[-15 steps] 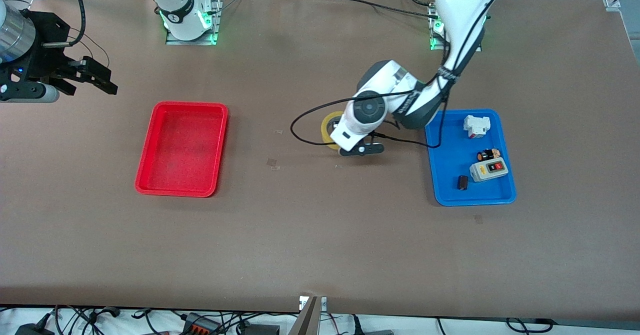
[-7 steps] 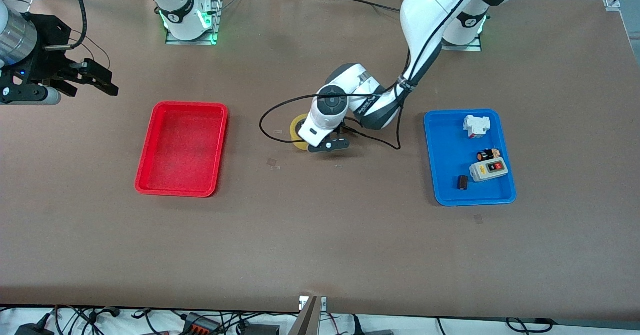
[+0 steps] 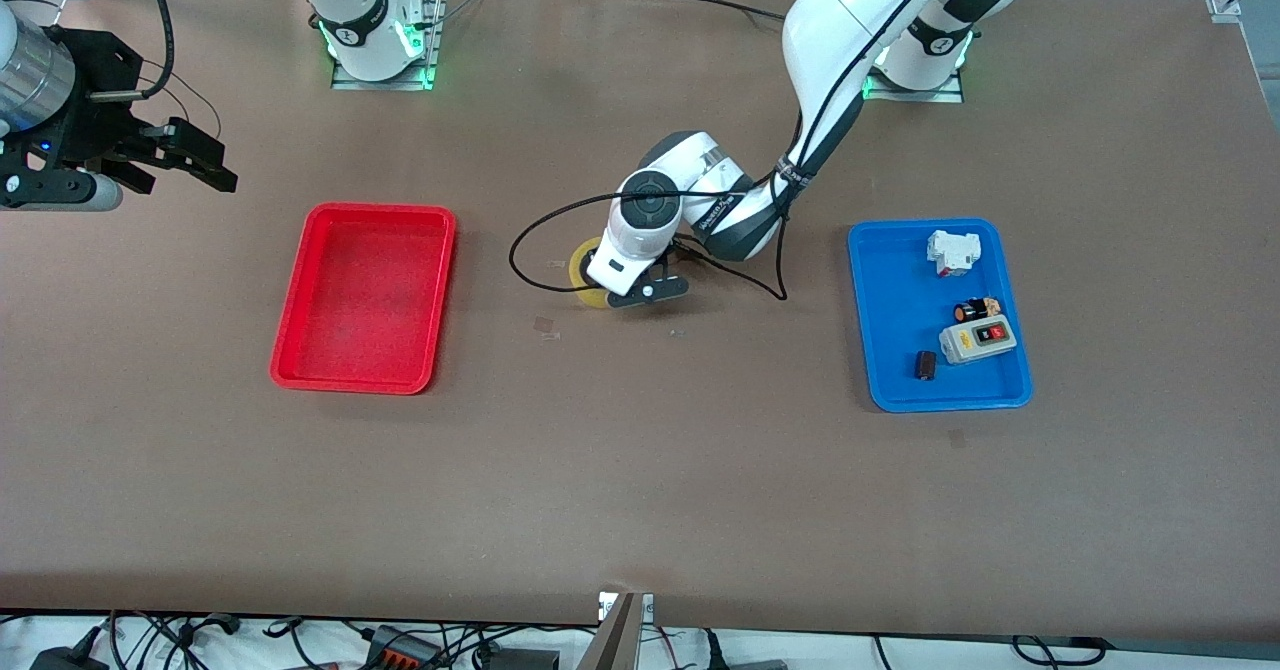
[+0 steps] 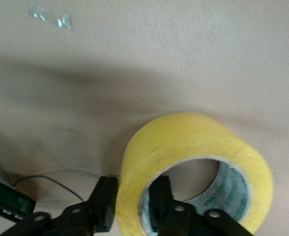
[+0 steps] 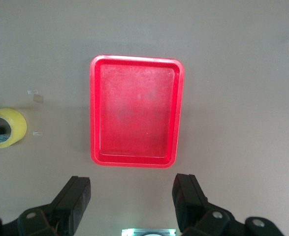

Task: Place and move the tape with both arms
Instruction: 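Carry the tape roll with the left gripper to the table middle, then release the tape with the left gripper while the right gripper approaches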

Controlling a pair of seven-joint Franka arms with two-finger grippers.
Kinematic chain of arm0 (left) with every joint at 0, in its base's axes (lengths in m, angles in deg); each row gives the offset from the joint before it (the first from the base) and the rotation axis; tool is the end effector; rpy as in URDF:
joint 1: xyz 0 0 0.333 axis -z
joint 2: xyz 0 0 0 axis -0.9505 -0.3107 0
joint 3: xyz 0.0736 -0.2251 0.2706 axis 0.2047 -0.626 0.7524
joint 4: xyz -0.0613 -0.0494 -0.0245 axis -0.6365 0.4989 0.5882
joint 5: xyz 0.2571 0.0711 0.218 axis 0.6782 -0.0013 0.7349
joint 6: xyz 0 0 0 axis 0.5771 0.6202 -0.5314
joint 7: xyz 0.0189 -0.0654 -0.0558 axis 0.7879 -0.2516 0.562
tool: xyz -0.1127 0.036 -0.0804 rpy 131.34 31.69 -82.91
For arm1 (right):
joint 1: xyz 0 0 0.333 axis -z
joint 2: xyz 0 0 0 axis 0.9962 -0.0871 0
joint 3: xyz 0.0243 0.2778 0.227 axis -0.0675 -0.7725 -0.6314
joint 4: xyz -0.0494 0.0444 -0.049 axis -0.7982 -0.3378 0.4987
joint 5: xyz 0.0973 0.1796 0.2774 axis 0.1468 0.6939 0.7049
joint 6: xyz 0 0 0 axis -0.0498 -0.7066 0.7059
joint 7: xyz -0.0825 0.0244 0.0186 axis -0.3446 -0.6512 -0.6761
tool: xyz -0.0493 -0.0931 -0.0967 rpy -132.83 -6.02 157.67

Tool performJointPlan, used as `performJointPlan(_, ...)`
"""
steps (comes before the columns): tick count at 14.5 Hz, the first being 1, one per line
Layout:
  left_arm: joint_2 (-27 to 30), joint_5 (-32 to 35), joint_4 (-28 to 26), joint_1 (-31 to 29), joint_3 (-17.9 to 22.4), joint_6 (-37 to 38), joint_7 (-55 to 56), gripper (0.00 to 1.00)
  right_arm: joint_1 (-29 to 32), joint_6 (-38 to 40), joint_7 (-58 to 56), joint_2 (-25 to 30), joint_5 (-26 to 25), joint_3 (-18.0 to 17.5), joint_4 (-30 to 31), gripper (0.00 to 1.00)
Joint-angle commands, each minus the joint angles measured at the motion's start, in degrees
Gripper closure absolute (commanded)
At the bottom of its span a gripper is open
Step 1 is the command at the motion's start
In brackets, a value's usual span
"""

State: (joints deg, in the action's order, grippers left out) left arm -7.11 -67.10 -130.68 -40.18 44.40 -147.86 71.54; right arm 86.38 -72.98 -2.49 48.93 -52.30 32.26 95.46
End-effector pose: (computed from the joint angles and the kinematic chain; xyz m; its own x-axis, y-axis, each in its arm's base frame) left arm 0.4850 -0.5154 0.2181 0.9441 0.2514 -0.2131 0.2738 -0.9582 0.0830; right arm 0.5012 0.0510 0.6239 0.9964 0.0050 -0.0844 0.0074 -0.9996 0.0285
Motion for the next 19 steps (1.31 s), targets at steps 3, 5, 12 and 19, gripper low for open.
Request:
performJointPlan(3, 1.02, 1.13, 2.16, -0.33, 1.54, 0.57, 1.55, 0.00, -0.41, -0.19, -0.87, 0.25, 0.33, -0.49, 0.27, 0.02)
performJointPlan(5, 3.64, 1.30, 2.16, -2.00, 2.86, 1.62, 1.20, 0.00, -2.59, -0.45, 0.09, -1.15, 0.42, -0.49, 0.27, 0.03)
performJointPlan(12, 16.65, 3.41, 2.08, -11.40, 2.07, 22.95, -7.32, 0.00, -14.01, -16.16, 11.85, -3.96, 1.92, -0.58, 10.80, 0.03)
performJointPlan(19, 26.67, 2.80, 2.08, -25.45, 1.90, 40.55, -28.75, 0.00, -25.18, -32.60, 23.38, -14.14, 1.74, -0.49, 16.00, 0.03)
